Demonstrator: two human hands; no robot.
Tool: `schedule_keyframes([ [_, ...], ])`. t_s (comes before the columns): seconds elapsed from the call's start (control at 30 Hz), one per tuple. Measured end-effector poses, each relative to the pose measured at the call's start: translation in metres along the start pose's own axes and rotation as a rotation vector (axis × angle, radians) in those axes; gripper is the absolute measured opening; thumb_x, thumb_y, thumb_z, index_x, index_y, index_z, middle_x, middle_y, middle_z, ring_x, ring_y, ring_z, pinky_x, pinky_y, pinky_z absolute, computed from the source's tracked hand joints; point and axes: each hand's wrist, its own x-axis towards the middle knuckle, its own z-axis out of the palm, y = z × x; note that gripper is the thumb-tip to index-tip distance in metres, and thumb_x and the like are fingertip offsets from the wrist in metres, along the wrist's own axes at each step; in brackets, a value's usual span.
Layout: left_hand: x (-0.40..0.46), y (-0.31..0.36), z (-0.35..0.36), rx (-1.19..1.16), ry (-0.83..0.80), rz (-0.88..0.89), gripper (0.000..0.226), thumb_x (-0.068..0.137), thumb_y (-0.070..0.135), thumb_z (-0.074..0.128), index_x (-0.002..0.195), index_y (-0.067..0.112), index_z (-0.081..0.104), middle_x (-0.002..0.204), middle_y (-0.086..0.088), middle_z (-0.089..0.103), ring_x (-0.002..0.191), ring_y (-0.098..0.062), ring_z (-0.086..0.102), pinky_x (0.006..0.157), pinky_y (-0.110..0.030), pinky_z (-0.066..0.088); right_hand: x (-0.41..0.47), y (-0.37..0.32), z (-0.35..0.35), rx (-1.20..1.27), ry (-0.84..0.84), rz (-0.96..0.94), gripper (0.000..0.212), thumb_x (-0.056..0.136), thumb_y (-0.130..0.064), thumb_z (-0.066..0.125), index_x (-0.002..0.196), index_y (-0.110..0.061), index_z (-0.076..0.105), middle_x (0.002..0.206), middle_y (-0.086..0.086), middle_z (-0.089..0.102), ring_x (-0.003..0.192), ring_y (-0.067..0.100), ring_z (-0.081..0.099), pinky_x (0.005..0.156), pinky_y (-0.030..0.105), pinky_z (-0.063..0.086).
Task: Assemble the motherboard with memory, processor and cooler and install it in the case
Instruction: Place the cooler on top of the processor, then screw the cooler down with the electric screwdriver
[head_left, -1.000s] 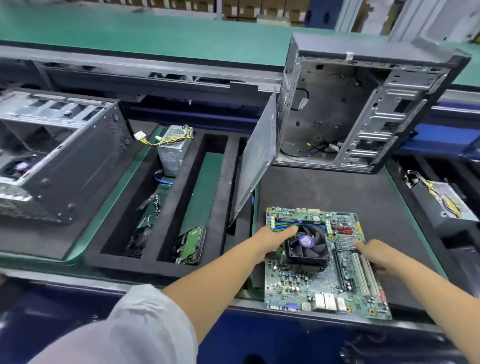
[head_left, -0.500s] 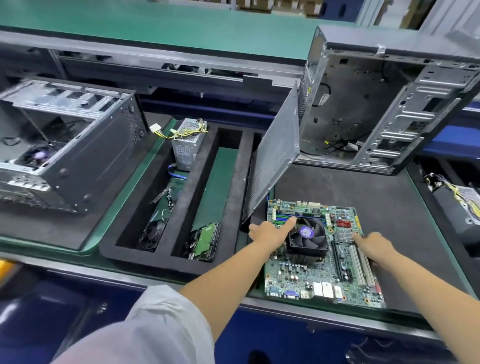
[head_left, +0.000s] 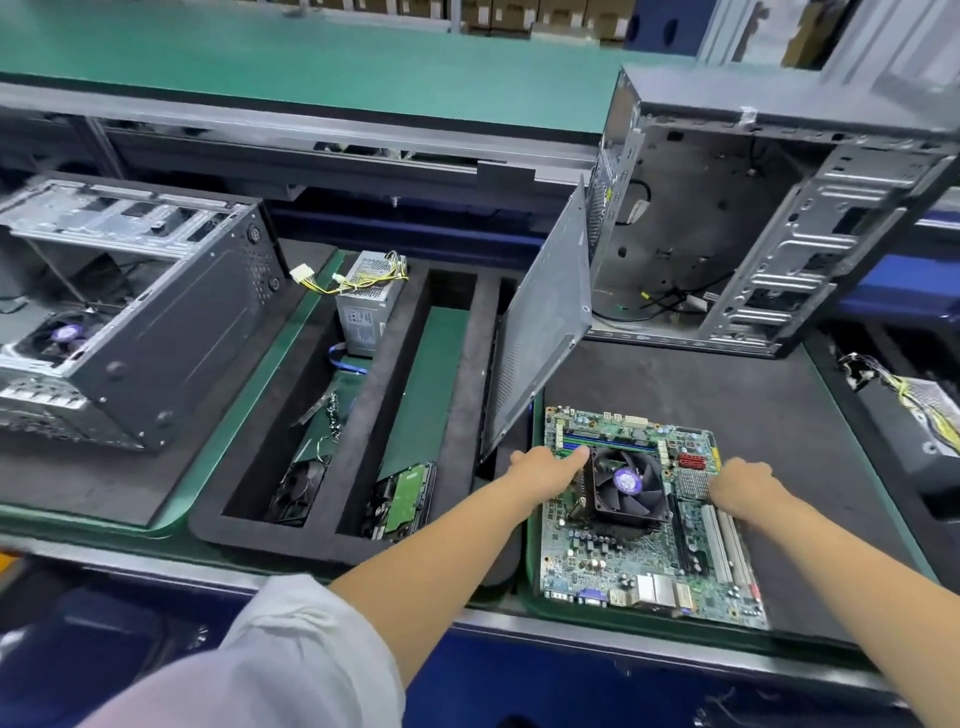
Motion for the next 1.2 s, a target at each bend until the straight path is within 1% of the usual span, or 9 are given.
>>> schedule_keyframes([
  [0.07,-0.011,0.001,-0.01,0.052,0.011,0.052,0.072,0.095,0.057,0.039,0.14,0.001,0.037,0.152,-0.019,0.025,0.125,-0.032,0.043,0.101,-0.04,0.036,-0.012,-0.012,-0.007,-0.088,0.023,-0.071,0.029,0.092,-0.012,0.043,0.114,-0.002,0.058,0.114,0.018,0.058,0.106,0.032,0.057,0.083,0.035,0.045],
  [0.13,-0.026,-0.001,-0.022,0.052,0.023,0.148,0.055,0.097,0.049,0.042,0.103,-0.004,0.056,0.116,-0.031,0.053,0.085,-0.027,0.049,0.085,-0.033,0.04,-0.034,-0.028,-0.018,-0.201,-0.021,-0.12,0.029,0.091,-0.006,0.041,0.112,-0.002,0.059,0.109,0.012,0.06,0.1,0.028,0.06,0.081,0.033,0.048],
  [0.17,-0.035,-0.003,-0.028,0.043,0.022,0.196,0.048,0.098,0.045,0.043,0.086,0.0,0.054,0.086,-0.021,0.055,0.075,-0.023,0.044,0.075,-0.03,0.037,-0.048,-0.038,-0.024,-0.246,-0.035,-0.14,0.029,0.09,-0.005,0.04,0.111,-0.003,0.059,0.11,0.01,0.062,0.1,0.026,0.061,0.083,0.033,0.05],
  [0.2,-0.044,-0.006,-0.035,0.027,0.013,0.234,0.041,0.099,0.041,0.044,0.081,0.005,0.051,0.078,-0.014,0.05,0.071,-0.021,0.043,0.069,-0.029,0.035,-0.065,-0.048,-0.03,-0.246,-0.037,-0.178,0.026,0.091,-0.005,0.04,0.108,-0.003,0.06,0.111,0.01,0.062,0.101,0.026,0.062,0.084,0.034,0.051],
  [0.43,-0.113,-0.064,-0.112,0.042,-0.163,0.297,0.032,0.1,0.026,0.041,0.083,0.011,0.064,0.065,-0.002,0.06,0.057,-0.012,0.058,0.05,-0.02,0.037,-0.194,-0.154,-0.032,-0.025,-0.254,-0.49,0.025,0.096,-0.007,0.038,0.086,0.0,0.06,0.065,0.011,0.065,0.046,0.017,0.057,0.043,0.02,0.048],
  [0.63,-0.142,-0.16,-0.19,-0.104,-0.095,0.263,0.033,0.1,0.03,0.044,0.081,0.012,0.063,0.066,-0.002,0.061,0.054,-0.01,0.055,0.053,-0.021,0.037,-0.264,-0.276,0.008,-0.046,-0.248,-0.837,0.022,0.092,-0.009,0.038,0.088,-0.006,0.06,0.092,0.018,0.068,0.081,0.031,0.066,0.071,0.036,0.055],
  [0.83,-0.164,-0.256,-0.276,-0.228,0.002,0.136,0.033,0.1,0.029,0.045,0.08,0.01,0.062,0.066,-0.002,0.059,0.06,-0.013,0.056,0.061,-0.024,0.043,-0.306,-0.392,0.049,-0.205,-0.294,-1.073,0.023,0.096,-0.018,0.037,0.098,-0.006,0.056,0.109,0.017,0.062,0.079,0.027,0.055,0.055,0.026,0.039],
  [0.97,-0.174,-0.303,-0.314,-0.253,0.092,0.078,0.03,0.1,0.025,0.044,0.083,0.006,0.06,0.068,-0.004,0.058,0.061,-0.015,0.056,0.06,-0.025,0.046,-0.331,-0.451,0.07,-0.273,-0.332,-1.183,0.018,0.095,-0.018,0.036,0.089,-0.009,0.049,0.11,0.019,0.061,0.088,0.03,0.057,0.073,0.032,0.046],
  [1.2,-0.192,-0.388,-0.371,-0.428,0.13,0.012,0.029,0.098,0.023,0.048,0.077,0.009,0.062,0.065,-0.001,0.054,0.06,-0.012,0.056,0.058,-0.023,0.044,-0.373,-0.53,0.103,-0.313,-0.353,-1.276,0.022,0.096,-0.022,0.036,0.083,-0.008,0.045,0.101,0.018,0.058,0.077,0.028,0.055,0.064,0.031,0.042],
])
